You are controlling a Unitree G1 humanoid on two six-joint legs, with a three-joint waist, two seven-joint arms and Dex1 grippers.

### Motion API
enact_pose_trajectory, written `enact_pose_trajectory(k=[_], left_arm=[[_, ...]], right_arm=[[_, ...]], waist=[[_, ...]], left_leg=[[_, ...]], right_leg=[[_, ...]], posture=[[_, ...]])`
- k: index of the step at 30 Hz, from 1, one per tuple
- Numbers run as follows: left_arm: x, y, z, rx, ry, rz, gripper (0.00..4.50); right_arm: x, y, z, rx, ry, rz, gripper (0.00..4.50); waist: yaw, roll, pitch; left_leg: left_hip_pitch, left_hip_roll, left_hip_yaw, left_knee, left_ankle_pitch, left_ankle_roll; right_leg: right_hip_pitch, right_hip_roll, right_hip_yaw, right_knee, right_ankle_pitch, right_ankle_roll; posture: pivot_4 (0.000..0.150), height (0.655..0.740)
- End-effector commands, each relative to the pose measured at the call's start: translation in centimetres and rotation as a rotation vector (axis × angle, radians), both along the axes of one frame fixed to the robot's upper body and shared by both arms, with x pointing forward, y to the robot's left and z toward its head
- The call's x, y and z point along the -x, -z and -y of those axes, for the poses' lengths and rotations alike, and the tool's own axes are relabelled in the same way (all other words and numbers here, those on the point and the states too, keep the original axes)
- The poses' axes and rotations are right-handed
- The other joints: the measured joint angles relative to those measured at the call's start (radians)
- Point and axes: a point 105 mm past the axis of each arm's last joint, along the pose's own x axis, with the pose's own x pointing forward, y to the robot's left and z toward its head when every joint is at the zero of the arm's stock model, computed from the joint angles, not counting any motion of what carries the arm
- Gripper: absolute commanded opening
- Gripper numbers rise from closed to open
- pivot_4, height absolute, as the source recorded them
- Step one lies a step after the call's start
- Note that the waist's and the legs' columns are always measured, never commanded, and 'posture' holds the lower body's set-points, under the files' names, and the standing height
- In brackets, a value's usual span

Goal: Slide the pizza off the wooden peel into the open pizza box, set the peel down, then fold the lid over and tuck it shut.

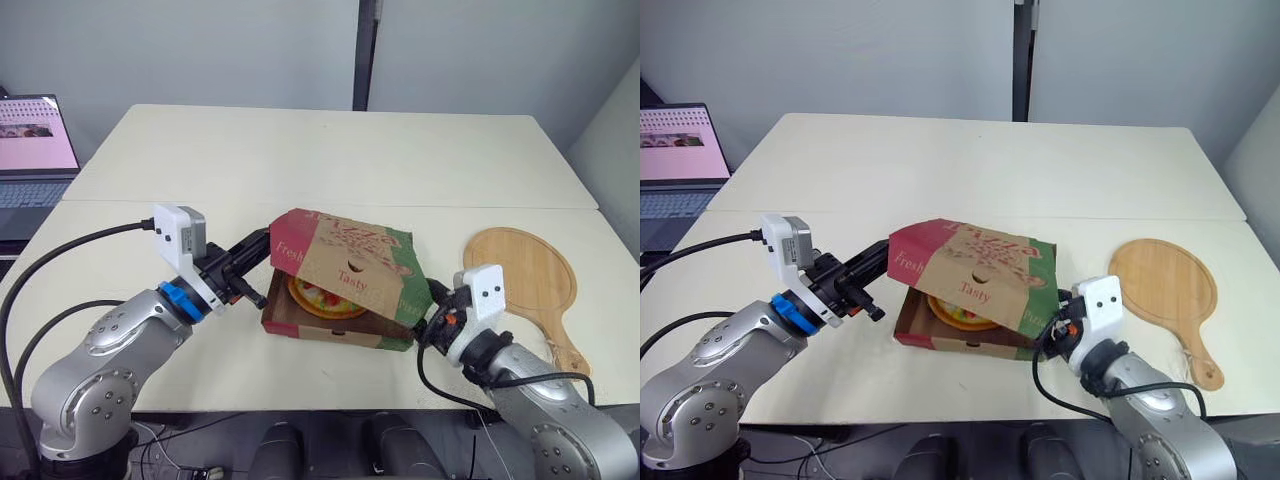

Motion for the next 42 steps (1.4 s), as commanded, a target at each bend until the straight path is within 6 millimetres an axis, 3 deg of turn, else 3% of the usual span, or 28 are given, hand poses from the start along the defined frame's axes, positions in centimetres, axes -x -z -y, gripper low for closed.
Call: enact_pose_trajectory(k=[1, 6, 17, 24, 30, 33, 42], left_arm=[[0.5, -0.7, 0.4, -0.015, 0.02, 0.047, 0.0], [0.5, -0.6, 0.2, -0.02, 0.011, 0.048, 0.0], [0.5, -0.3, -0.5, -0.022, -0.021, 0.045, 0.0], [0.2, -0.2, -0.5, -0.005, -0.032, 0.046, 0.0], [0.1, -0.4, -0.4, -0.002, -0.029, 0.053, 0.0], [0.1, -0.3, -0.5, -0.004, -0.029, 0.051, 0.0], [0.6, 0.3, -0.4, -0.008, -0.019, 0.035, 0.0]], right_arm=[[0.5, -1.2, -0.7, -0.003, -0.067, 0.068, 3.55], [0.3, -1.3, -0.2, 0.023, -0.073, 0.079, 4.47], [-0.3, -1.5, 3.8, 0.349, -0.119, 0.189, 4.47], [-1.1, -2.4, 6.2, 0.356, -0.127, 0.171, 4.47], [-3.0, -4.8, 8.6, 0.36, -0.053, 0.21, 4.47], [-4.1, -6.6, 8.8, 0.295, -0.019, 0.252, 3.84], [-4.7, -8.5, 5.2, 0.197, -0.154, 0.282, 0.61]], waist=[[0.001, 0.0, 0.0], [0.002, 0.0, 0.0], [0.013, 0.0, 0.001], [0.018, 0.0, 0.001], [0.019, 0.0, 0.001], [0.019, 0.0, 0.001], [0.02, 0.0, 0.001]], left_leg=[[0.0, 0.0, 0.0, 0.0, 0.0, 0.0], [-0.001, 0.0, 0.0, -0.001, 0.0, 0.0], [-0.002, -0.002, 0.001, -0.002, 0.0, 0.0], [-0.002, -0.002, 0.001, -0.002, 0.0, 0.0], [-0.002, -0.003, 0.001, -0.002, 0.0, 0.0], [-0.001, -0.003, 0.001, -0.002, 0.0, 0.0], [-0.002, -0.002, 0.001, -0.002, 0.0, 0.0]], right_leg=[[0.0, 0.0, 0.0, 0.0, 0.0, 0.0], [0.0, 0.0, 0.0, -0.001, 0.0, 0.001], [0.0, -0.001, 0.0, -0.003, -0.001, 0.004], [0.0, -0.001, 0.0, -0.003, 0.0, 0.006], [0.0, 0.0, 0.0, -0.003, 0.0, 0.006], [0.0, 0.0, 0.001, -0.002, 0.0, 0.006], [0.0, 0.001, 0.0, -0.002, 0.0, 0.006]], posture=[[0.15, 0.7306], [0.15, 0.7306], [0.15, 0.7306], [0.15, 0.7306], [0.15, 0.7306], [0.15, 0.7306], [0.15, 0.7306]])
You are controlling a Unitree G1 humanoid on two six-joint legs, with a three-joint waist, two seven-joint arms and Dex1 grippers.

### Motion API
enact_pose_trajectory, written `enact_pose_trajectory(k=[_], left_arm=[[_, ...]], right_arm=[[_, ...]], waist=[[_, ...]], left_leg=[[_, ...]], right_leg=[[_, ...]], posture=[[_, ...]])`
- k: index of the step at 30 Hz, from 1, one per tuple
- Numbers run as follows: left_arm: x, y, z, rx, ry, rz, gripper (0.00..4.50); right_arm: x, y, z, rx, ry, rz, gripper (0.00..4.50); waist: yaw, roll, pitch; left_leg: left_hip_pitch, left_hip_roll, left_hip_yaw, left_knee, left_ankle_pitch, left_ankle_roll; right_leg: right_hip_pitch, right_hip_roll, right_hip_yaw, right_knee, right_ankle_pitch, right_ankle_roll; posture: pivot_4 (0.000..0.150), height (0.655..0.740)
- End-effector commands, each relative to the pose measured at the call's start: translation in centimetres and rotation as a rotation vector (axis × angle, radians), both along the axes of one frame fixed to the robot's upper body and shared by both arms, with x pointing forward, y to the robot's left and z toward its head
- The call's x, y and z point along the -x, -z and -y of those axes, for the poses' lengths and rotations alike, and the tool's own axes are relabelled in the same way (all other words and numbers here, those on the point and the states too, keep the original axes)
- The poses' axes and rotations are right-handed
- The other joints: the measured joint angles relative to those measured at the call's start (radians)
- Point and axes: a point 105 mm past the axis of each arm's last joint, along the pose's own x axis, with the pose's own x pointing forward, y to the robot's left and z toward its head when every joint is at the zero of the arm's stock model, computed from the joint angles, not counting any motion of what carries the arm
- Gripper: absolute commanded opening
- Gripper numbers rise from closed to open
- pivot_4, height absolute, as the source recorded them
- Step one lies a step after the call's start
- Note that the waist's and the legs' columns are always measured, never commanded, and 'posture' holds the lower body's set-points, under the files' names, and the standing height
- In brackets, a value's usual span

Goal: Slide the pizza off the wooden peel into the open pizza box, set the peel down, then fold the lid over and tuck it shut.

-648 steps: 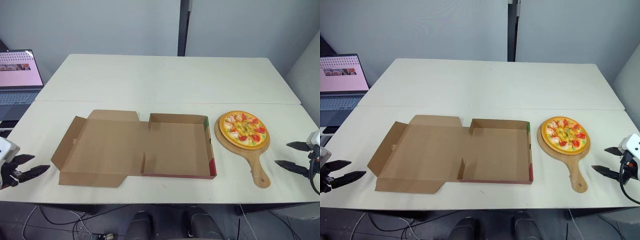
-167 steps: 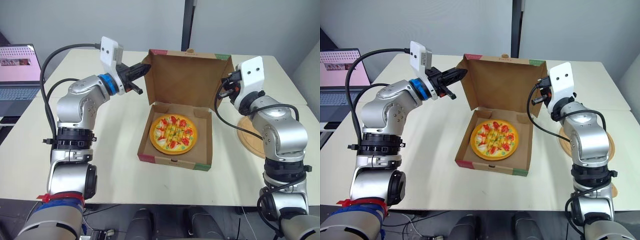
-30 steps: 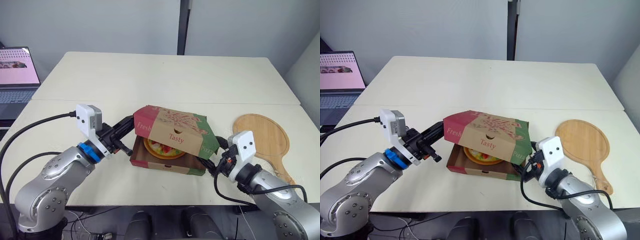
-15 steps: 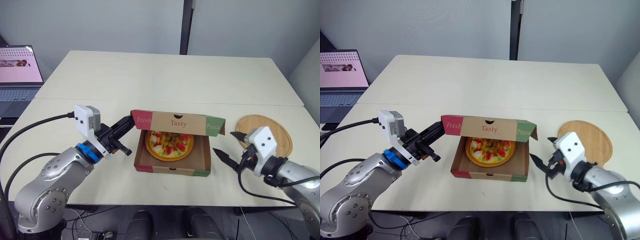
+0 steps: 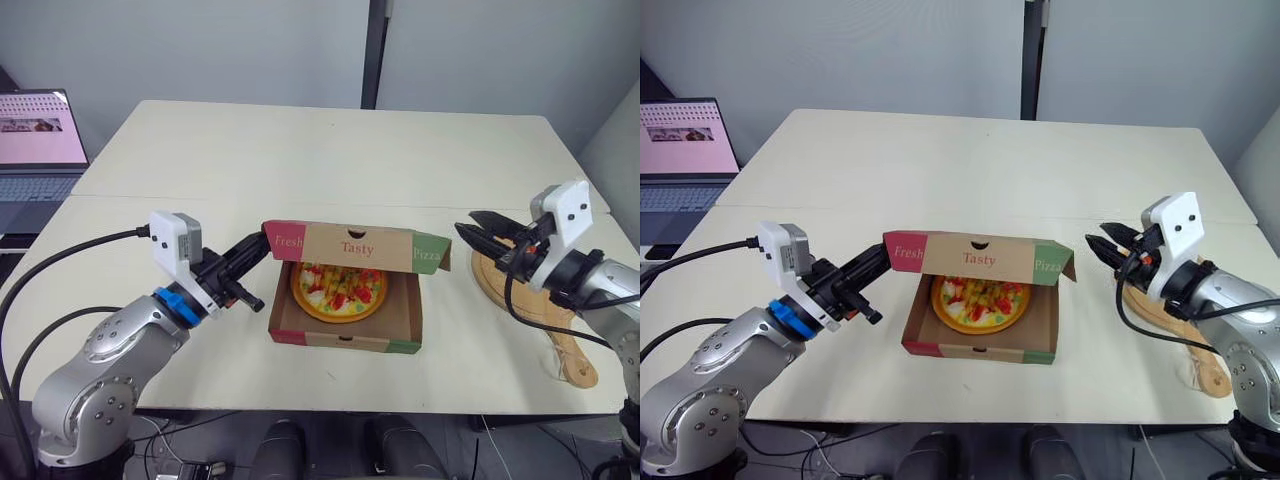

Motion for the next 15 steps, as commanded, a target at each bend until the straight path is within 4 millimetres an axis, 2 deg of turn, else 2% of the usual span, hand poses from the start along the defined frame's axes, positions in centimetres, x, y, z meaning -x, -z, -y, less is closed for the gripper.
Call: enact_pose_trajectory(k=[1, 2, 8, 12, 15], left_arm=[[0.6, -0.7, 0.5, 0.003, 0.026, 0.037, 0.0], [0.7, -0.6, 0.5, 0.008, 0.029, 0.035, 0.0], [1.2, -0.2, -0.2, 0.028, 0.029, 0.001, 0.0], [1.9, 0.2, -1.1, 0.012, 0.047, -0.028, 0.87], [2.6, 0.6, -1.8, -0.031, 0.093, -0.058, 1.88]], right_arm=[[0.5, -0.8, -2.2, -0.021, -0.089, 0.024, 0.23], [0.6, -0.8, -2.6, -0.022, -0.108, 0.018, 0.03], [1.3, 0.2, -3.9, 0.005, -0.199, -0.031, 0.03], [1.4, 0.6, -4.3, 0.009, -0.219, -0.041, 0.0], [1.3, 0.8, -4.3, 0.013, -0.222, -0.043, 0.0]], waist=[[-0.001, 0.0, 0.0], [0.0, 0.0, 0.0], [0.0, 0.0, 0.0], [-0.002, 0.0, 0.0], [0.0, 0.001, 0.0]], left_leg=[[0.0, 0.0, 0.0, 0.0, 0.0, 0.0], [0.0, 0.0, 0.0, 0.0, 0.0, 0.0], [0.0, 0.001, 0.0, 0.0, 0.0, 0.0], [0.0, 0.001, 0.0, 0.0, 0.0, 0.0], [0.001, 0.001, -0.001, 0.0, 0.0, 0.0]], right_leg=[[0.0, 0.0, 0.0, 0.0, 0.0, 0.0], [0.0, 0.0, 0.0, 0.0, 0.0, 0.0], [0.0, -0.001, 0.0, 0.0, 0.0, 0.0], [0.0, 0.0, 0.0, 0.001, 0.0, 0.0], [0.0, 0.0, -0.001, 0.002, 0.0, -0.001]], posture=[[0.15, 0.7306], [0.15, 0.7306], [0.15, 0.7306], [0.15, 0.7306], [0.15, 0.7306]])
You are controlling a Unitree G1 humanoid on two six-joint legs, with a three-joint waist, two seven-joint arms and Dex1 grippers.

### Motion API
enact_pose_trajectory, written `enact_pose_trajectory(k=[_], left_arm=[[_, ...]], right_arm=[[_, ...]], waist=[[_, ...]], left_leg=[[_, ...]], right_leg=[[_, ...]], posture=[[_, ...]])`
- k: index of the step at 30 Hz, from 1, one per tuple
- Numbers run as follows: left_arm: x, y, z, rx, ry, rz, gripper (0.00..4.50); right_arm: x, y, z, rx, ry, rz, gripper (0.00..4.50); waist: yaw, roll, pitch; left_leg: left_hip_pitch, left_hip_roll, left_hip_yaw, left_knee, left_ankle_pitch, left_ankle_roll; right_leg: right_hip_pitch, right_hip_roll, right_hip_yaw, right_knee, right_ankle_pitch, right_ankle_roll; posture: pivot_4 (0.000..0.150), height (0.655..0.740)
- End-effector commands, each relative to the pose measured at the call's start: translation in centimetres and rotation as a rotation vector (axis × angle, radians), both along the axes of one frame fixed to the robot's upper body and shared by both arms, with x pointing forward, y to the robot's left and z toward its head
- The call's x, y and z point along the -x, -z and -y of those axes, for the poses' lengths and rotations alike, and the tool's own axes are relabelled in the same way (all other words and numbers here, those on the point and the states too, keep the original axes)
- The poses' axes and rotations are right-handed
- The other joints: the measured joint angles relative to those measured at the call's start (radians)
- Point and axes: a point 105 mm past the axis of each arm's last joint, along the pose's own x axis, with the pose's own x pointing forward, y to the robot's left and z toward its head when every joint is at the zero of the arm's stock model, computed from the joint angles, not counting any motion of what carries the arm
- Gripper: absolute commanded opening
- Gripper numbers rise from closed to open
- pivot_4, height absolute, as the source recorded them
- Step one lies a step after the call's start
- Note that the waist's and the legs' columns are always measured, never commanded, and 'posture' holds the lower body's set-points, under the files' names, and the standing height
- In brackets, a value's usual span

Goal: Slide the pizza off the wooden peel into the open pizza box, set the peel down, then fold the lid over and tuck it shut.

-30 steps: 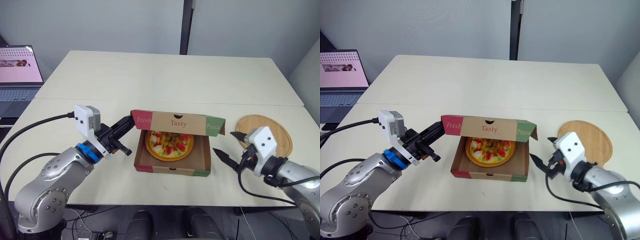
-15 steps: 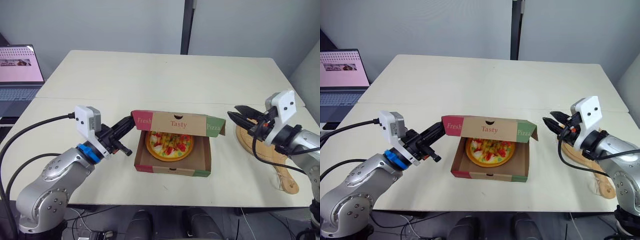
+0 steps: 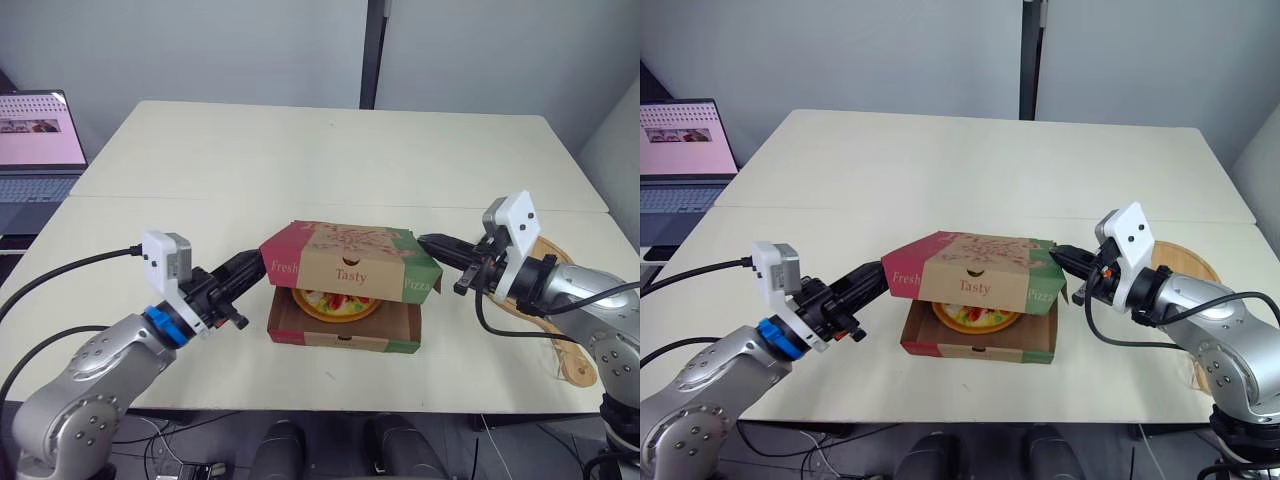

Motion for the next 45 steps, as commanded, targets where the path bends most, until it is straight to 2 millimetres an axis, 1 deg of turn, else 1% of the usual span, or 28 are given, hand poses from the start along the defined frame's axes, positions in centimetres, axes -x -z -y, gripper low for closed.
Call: enact_pose_trajectory(k=[1, 3, 5, 6, 8, 11, 12, 13, 14, 16, 19, 20, 24, 26, 27, 31, 32, 34, 36, 38, 41, 45], left_arm=[[1.1, -0.6, -0.8, -0.048, 0.082, -0.007, 2.2], [1.6, -0.1, -1.6, -0.07, 0.136, -0.075, 2.84], [1.9, 0.1, -3.1, -0.068, 0.174, -0.18, 3.51], [1.8, -0.3, -4.2, -0.063, 0.18, -0.217, 3.8], [1.4, -1.2, -5.6, -0.06, 0.171, -0.236, 4.47], [0.6, -3.8, -6.7, -0.043, 0.182, -0.185, 4.49], [0.4, -4.5, -6.5, -0.044, 0.205, -0.167, 4.49], [0.0, -5.5, -5.8, -0.035, 0.24, -0.141, 4.49], [-0.3, -6.5, -4.7, -0.035, 0.293, -0.11, 4.49], [-0.9, -7.8, -2.6, -0.075, 0.384, -0.057, 4.49], [-1.8, -7.9, -0.3, -0.15, 0.48, -0.028, 3.88], [-2.2, -7.7, 0.6, -0.191, 0.514, -0.02, 3.56], [-3.5, -5.4, 3.6, -0.384, 0.674, -0.007, 2.4], [-4.1, -4.5, 4.7, -0.446, 0.733, 0.0, 1.77], [-4.5, -4.3, 5.1, -0.465, 0.751, 0.005, 1.44], [-5.3, -3.7, 5.6, -0.507, 0.79, 0.026, 0.15], [-5.3, -3.6, 5.7, -0.508, 0.798, 0.026, 0.04], [-5.2, -3.3, 5.7, -0.512, 0.81, 0.03, 0.04], [-5.2, -3.2, 5.7, -0.514, 0.816, 0.034, 0.04], [-5.2, -3.2, 5.8, -0.513, 0.819, 0.04, 0.04], [-5.2, -3.3, 5.9, -0.513, 0.822, 0.045, 0.04], [-5.2, -3.1, 6.0, -0.515, 0.825, 0.046, 0.04]], right_arm=[[0.3, -0.7, -0.4, 0.003, -0.029, 0.043, 0.0], [0.3, -0.6, -0.4, 0.008, -0.034, 0.042, 0.0], [0.3, -0.5, -0.4, 0.011, -0.037, 0.04, 0.0], [0.3, -0.4, -0.4, 0.014, -0.04, 0.039, 0.0], [0.3, -0.3, -0.5, 0.019, -0.045, 0.036, 0.0], [0.4, 0.1, -0.6, 0.028, -0.053, 0.029, 0.0], [0.4, 0.2, -0.6, 0.029, -0.055, 0.027, 0.0], [0.4, 0.2, -0.6, 0.032, -0.057, 0.027, 0.0], [0.4, 0.3, -0.7, 0.034, -0.058, 0.027, 0.0], [0.4, 0.4, -0.7, 0.037, -0.061, 0.027, 0.0], [0.4, 0.5, -0.9, 0.045, -0.066, 0.027, 0.0], [0.5, 0.6, -0.9, 0.046, -0.067, 0.026, 0.0], [0.8, 0.9, -1.1, 0.049, -0.077, 0.022, 0.0], [0.7, 0.7, -0.9, 0.05, -0.065, 0.032, 0.0], [0.7, 0.6, -0.7, 0.055, -0.053, 0.038, 0.0], [0.2, 0.6, 2.1, 0.11, 0.044, 0.043, 0.0], [0.2, 0.9, 3.1, 0.135, 0.067, 0.029, 0.0], [0.6, 1.9, 4.6, 0.207, 0.087, -0.002, 0.0], [1.2, 3.2, 5.1, 0.277, 0.065, -0.034, 0.0], [1.8, 3.9, 4.7, 0.283, 0.024, -0.054, 0.0], [2.3, 4.4, 3.3, 0.267, -0.036, -0.064, 0.0], [2.4, 4.2, 1.7, 0.23, -0.092, -0.051, 0.0]], waist=[[0.0, 0.0, 0.0], [0.0, 0.001, 0.0], [0.0, 0.001, 0.001], [-0.001, 0.002, 0.001], [-0.001, 0.002, 0.001], [0.0, 0.002, 0.002], [0.001, 0.002, 0.002], [0.003, 0.002, 0.002], [0.004, 0.002, 0.002], [0.009, 0.001, 0.002], [0.004, 0.001, 0.002], [0.003, 0.002, 0.002], [0.0, 0.002, 0.002], [-0.001, 0.002, 0.002], [-0.001, 0.002, 0.002], [-0.001, 0.002, 0.002], [0.0, 0.002, 0.002], [0.002, 0.002, 0.002], [0.003, 0.002, 0.002], [0.002, 0.002, 0.002], [-0.004, 0.002, 0.002], [-0.005, 0.002, 0.002]], left_leg=[[0.0, 0.0, 0.0, 0.0, 0.0, 0.0], [0.0, 0.0, 0.0, 0.0, 0.0, 0.0], [0.0, 0.0, 0.0, 0.0, 0.0, 0.0], [0.0, 0.001, 0.0, 0.0, 0.0, 0.0], [0.0, 0.001, 0.0, 0.0, 0.0, 0.0], [0.0, 0.001, 0.0, 0.0, 0.0, 0.0], [0.0, 0.001, 0.0, 0.0, 0.0, 0.0], [0.0, 0.001, 0.0, 0.0, 0.0, 0.0], [0.0, 0.001, 0.0, 0.0, 0.0, 0.0], [-0.001, 0.0, 0.0, 0.0, 0.0, 0.0], [-0.001, -0.001, 0.001, 0.0, 0.0, 0.0], [-0.001, -0.002, 0.001, 0.0, 0.0, 0.0], [-0.001, -0.003, 0.001, 0.0, 0.0, 0.0], [-0.001, -0.002, 0.0, 0.0, 0.0, 0.0], [-0.001, -0.001, 0.0, 0.0, 0.0, 0.0], [-0.001, -0.001, 0.0, 0.0, 0.0, 0.0], [-0.001, -0.001, 0.0, 0.0, 0.0, 0.0], [-0.001, -0.001, 0.0, 0.0, 0.0, 0.0], [-0.002, -0.001, 0.0, 0.0, 0.0, 0.0], [-0.001, -0.001, 0.0, 0.0, 0.0, 0.0], [-0.001, -0.001, 0.001, 0.001, 0.0, 0.0], [-0.001, 0.0, 0.0, 0.002, 0.0, 0.0]], right_leg=[[0.0, 0.0, 0.0, 0.0, 0.0, 0.0], [0.0, 0.0, 0.0, 0.0, 0.0, -0.001], [0.0, 0.0, 0.0, 0.0, -0.001, -0.002], [-0.001, 0.0, 0.0, 0.0, -0.002, -0.003], [-0.001, 0.0, -0.001, 0.001, -0.003, -0.005], [-0.001, -0.001, -0.001, 0.0, -0.004, -0.007], [-0.001, -0.001, -0.001, 0.0, -0.004, -0.007], [-0.001, -0.002, -0.001, 0.0, -0.004, -0.007], [-0.001, -0.002, -0.001, 0.0, -0.004, -0.006], [0.0, -0.003, -0.002, 0.0, -0.001, -0.001], [0.0, -0.003, 0.0, -0.001, 0.0, 0.001], [0.0, -0.003, 0.0, -0.001, 0.0, 0.001], [-0.001, 0.001, -0.001, 0.0, 0.0, 0.0], [-0.001, 0.003, -0.001, 0.001, -0.001, 0.0], [-0.001, 0.004, 0.0, 0.001, -0.001, 0.0], [-0.001, 0.005, 0.0, 0.001, -0.001, -0.001], [-0.001, 0.005, 0.0, 0.001, -0.001, 0.0], [-0.001, 0.005, 0.0, 0.001, -0.001, 0.0], [-0.001, 0.005, 0.0, 0.001, -0.001, 0.0], [-0.001, 0.005, 0.0, 0.001, -0.001, 0.0], [-0.001, 0.005, 0.001, 0.003, -0.001, 0.0], [-0.001, 0.006, 0.0, 0.004, -0.001, 0.0]], posture=[[0.15, 0.7306], [0.15, 0.7306], [0.15, 0.7306], [0.15, 0.7306], [0.15, 0.7306], [0.15, 0.7306], [0.15, 0.7306], [0.15, 0.7306], [0.15, 0.7306], [0.15, 0.7306], [0.15, 0.7306], [0.15, 0.7306], [0.15, 0.7306], [0.15, 0.7306], [0.15, 0.7306], [0.15, 0.7306], [0.15, 0.7306], [0.15, 0.7306], [0.15, 0.7306], [0.15, 0.7306], [0.15, 0.7306], [0.15, 0.7306]])
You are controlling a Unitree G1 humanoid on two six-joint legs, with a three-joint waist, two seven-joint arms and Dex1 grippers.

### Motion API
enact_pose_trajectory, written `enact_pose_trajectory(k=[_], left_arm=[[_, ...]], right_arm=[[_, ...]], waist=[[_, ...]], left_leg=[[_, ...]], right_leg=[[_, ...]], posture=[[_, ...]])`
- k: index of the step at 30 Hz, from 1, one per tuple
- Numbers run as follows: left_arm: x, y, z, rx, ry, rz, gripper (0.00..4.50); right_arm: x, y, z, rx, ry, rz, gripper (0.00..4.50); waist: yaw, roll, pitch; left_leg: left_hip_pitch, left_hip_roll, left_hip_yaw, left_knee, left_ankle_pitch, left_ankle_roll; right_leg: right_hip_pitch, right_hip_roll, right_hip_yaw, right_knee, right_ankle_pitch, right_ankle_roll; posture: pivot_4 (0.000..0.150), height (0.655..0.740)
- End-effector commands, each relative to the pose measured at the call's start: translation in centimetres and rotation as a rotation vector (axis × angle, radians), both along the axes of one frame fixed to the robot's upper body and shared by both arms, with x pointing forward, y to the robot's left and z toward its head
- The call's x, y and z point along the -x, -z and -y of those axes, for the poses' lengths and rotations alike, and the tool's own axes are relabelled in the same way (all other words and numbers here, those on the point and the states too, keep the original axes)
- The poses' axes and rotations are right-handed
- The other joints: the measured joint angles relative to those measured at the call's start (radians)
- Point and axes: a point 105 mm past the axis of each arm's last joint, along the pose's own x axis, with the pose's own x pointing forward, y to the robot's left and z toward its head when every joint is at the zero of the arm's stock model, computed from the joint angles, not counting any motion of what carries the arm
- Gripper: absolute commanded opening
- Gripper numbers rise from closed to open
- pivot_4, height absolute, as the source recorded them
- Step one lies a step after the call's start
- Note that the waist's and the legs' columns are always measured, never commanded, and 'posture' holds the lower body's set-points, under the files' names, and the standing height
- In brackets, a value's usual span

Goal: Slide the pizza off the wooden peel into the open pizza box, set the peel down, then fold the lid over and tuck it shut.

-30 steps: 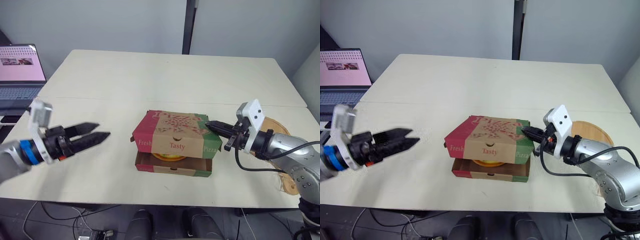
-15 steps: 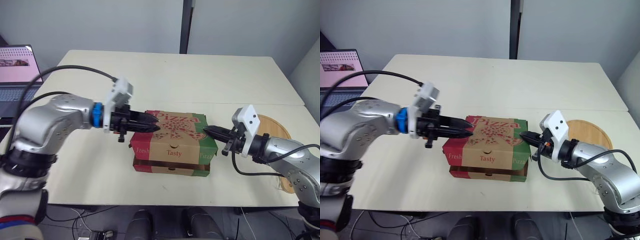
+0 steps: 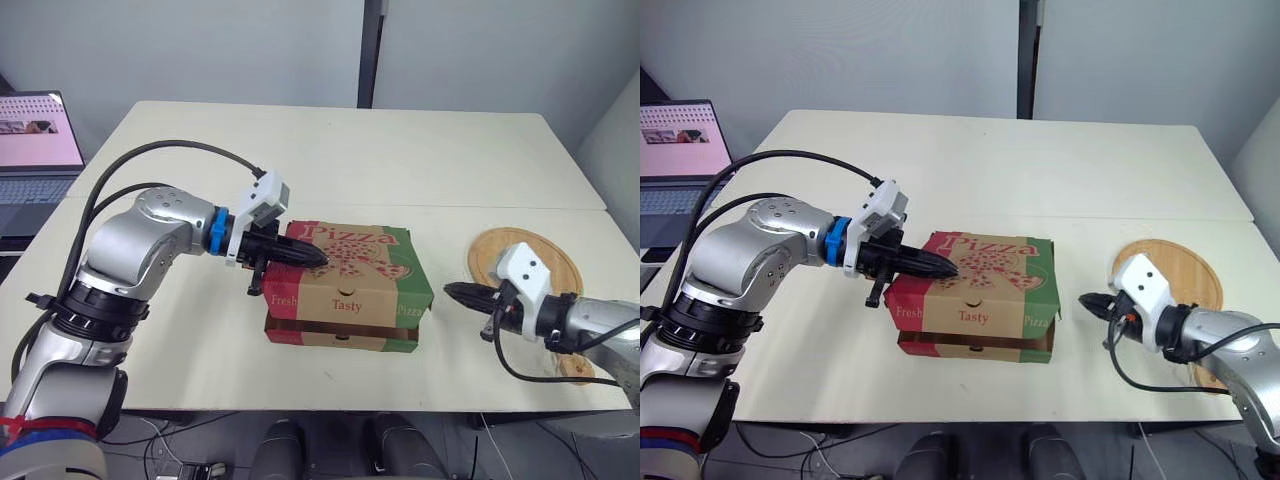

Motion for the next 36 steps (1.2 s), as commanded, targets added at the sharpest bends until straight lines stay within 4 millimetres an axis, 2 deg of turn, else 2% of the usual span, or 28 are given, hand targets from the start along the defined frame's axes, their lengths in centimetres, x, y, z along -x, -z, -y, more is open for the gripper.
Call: enact_pose_trajectory(k=[1, 7, 15, 19, 24, 29, 33, 36], left_arm=[[0.1, -0.8, 0.0, 0.015, 0.01, 0.046, 0.04], [0.3, -0.5, 0.5, 0.024, 0.014, 0.043, 0.04], [0.3, -0.2, 0.8, 0.032, 0.019, 0.044, 0.04], [0.4, 0.1, 1.0, 0.028, 0.028, 0.038, 0.04], [0.4, 0.9, 0.9, 0.002, 0.033, 0.034, 0.04], [0.5, 1.6, 0.7, -0.023, 0.045, 0.034, 0.04], [0.2, 1.4, 0.6, -0.018, 0.043, 0.038, 0.0], [0.2, 1.4, 0.7, -0.019, 0.05, 0.042, 0.0]], right_arm=[[0.2, -1.4, -1.6, -0.031, -0.067, 0.054, 0.0], [-0.1, -2.2, -2.7, -0.101, -0.094, 0.041, 0.0], [0.5, -1.7, -3.6, -0.144, -0.12, -0.035, 0.0], [0.4, -0.7, -3.6, -0.136, -0.086, -0.038, 0.0], [0.7, 0.1, -2.5, -0.082, -0.06, -0.039, 0.0], [1.2, -0.5, -0.1, -0.039, 0.004, -0.016, 0.0], [1.6, -2.5, 1.4, -0.019, 0.009, 0.033, 0.91], [3.0, -3.9, -0.3, -0.026, -0.109, 0.036, 1.93]], waist=[[0.001, 0.0, 0.0], [0.006, 0.0, 0.0], [0.005, 0.0, 0.0], [0.005, 0.0, 0.0], [0.005, 0.0, 0.0], [0.006, 0.0, 0.0], [0.006, 0.0, 0.0], [0.004, 0.0, 0.0]], left_leg=[[0.0, 0.0, 0.0, 0.0, 0.0, 0.0], [-0.001, 0.0, 0.0, 0.001, 0.0, 0.0], [-0.001, 0.0, -0.001, 0.003, 0.0, 0.0], [-0.001, 0.0, -0.001, 0.003, 0.0, 0.0], [-0.001, 0.0, -0.001, 0.004, 0.0, 0.0], [-0.001, 0.0, 0.0, 0.005, 0.0, 0.0], [-0.001, 0.0, -0.001, 0.007, 0.0, 0.0], [-0.001, 0.0, 0.0, 0.007, 0.0, 0.0]], right_leg=[[0.0, 0.0, 0.0, 0.0, 0.0, 0.0], [0.0, 0.0, 0.0, 0.0, 0.0, 0.0], [0.0, 0.0, 0.0, 0.001, 0.0, 0.0], [0.001, 0.0, 0.0, 0.001, 0.0, 0.0], [0.001, 0.0, 0.0, 0.001, 0.0, 0.0], [0.001, 0.0, 0.0, 0.001, 0.0, 0.0], [0.002, 0.0, 0.0, 0.002, 0.0, 0.001], [0.002, 0.0, 0.0, 0.003, 0.0, 0.001]], posture=[[0.15, 0.7306], [0.15, 0.7306], [0.15, 0.7306], [0.15, 0.7306], [0.15, 0.7306], [0.15, 0.7306], [0.15, 0.7306], [0.15, 0.7306]])
